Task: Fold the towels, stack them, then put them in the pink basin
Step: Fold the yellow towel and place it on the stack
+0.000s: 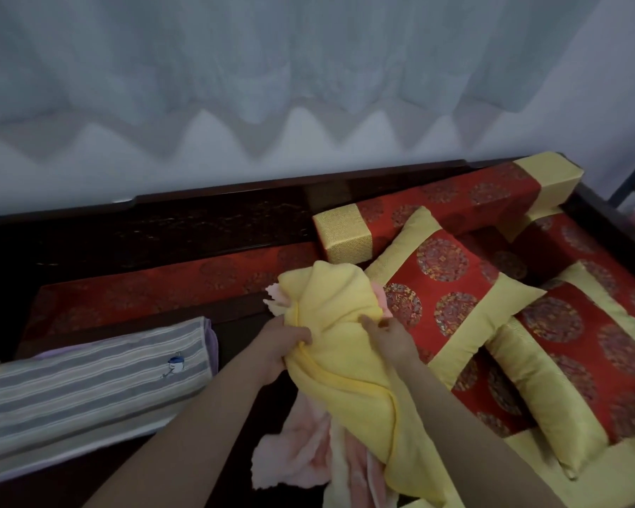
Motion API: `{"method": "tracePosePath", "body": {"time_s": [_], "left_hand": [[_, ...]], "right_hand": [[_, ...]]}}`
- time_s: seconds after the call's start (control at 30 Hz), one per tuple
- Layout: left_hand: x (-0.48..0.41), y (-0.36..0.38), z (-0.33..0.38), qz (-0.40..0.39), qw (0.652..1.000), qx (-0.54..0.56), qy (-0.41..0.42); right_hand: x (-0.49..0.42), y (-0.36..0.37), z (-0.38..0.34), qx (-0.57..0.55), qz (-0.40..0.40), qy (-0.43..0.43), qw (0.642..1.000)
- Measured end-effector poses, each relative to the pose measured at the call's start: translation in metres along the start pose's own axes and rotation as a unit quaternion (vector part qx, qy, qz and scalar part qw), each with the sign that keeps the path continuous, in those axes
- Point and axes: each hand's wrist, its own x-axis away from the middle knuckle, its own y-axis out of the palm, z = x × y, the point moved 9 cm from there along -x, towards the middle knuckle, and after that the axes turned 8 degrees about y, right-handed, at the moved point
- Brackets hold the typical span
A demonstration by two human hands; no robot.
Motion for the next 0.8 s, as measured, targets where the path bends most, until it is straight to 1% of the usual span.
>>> {"method": "tracePosePath", "body": {"time_s": [0.03, 0.07, 0.1, 0.13, 0.2, 0.23, 0.3, 0.33, 0.4, 0.47, 0.53, 0.6, 0.67, 0.7, 0.73, 0.8], "left_hand": [[0.002, 0.002, 0.003, -0.006, 1.000, 0.003, 0.008], [0.004, 0.002, 0.009, -0.011, 1.000, 0.004, 0.019], [0.006, 0.002, 0.016, -0.017, 0.999, 0.006, 0.032], [0.010, 0.001, 0.025, -0.024, 0.999, -0.004, 0.047], [0.016, -0.004, 0.044, -0.024, 0.995, -0.055, 0.074], [0.020, -0.007, 0.056, -0.019, 0.992, -0.094, 0.087], [0.025, -0.019, 0.079, 0.007, 0.981, -0.153, 0.115], [0.031, -0.025, 0.094, 0.025, 0.977, -0.162, 0.137], [0.044, -0.034, 0.127, 0.041, 0.973, -0.117, 0.195], [0.060, -0.038, 0.163, 0.042, 0.966, -0.008, 0.254], [0.080, -0.046, 0.197, 0.051, 0.948, 0.079, 0.302], [0.095, -0.061, 0.220, 0.075, 0.936, 0.096, 0.332], [0.103, -0.083, 0.229, 0.109, 0.929, 0.083, 0.344], [0.105, -0.095, 0.228, 0.124, 0.928, 0.075, 0.342], [0.107, -0.106, 0.225, 0.137, 0.930, 0.065, 0.336], [0.111, -0.121, 0.208, 0.143, 0.937, 0.039, 0.316]], "right_hand": [[-0.003, 0.003, -0.001, 0.012, -0.023, 0.018, 1.000], [-0.005, 0.002, -0.004, 0.024, -0.024, 0.016, 0.999], [-0.003, -0.004, -0.013, 0.030, -0.008, 0.004, 1.000], [0.003, -0.015, -0.025, 0.023, 0.026, -0.020, 0.999], [0.027, -0.049, -0.058, -0.021, 0.115, -0.093, 0.989], [0.043, -0.067, -0.077, -0.063, 0.151, -0.138, 0.977], [0.076, -0.096, -0.111, -0.154, 0.186, -0.222, 0.945], [0.091, -0.108, -0.126, -0.187, 0.191, -0.251, 0.930], [0.119, -0.128, -0.156, -0.239, 0.196, -0.303, 0.901], [0.146, -0.150, -0.183, -0.284, 0.213, -0.353, 0.866], [0.170, -0.174, -0.202, -0.319, 0.242, -0.391, 0.829], [0.189, -0.192, -0.211, -0.342, 0.275, -0.408, 0.800], [0.201, -0.208, -0.212, -0.355, 0.305, -0.414, 0.781], [0.203, -0.214, -0.210, -0.359, 0.310, -0.409, 0.779], [0.201, -0.219, -0.206, -0.360, 0.302, -0.397, 0.788], [0.191, -0.216, -0.193, -0.335, 0.249, -0.365, 0.832]]}}
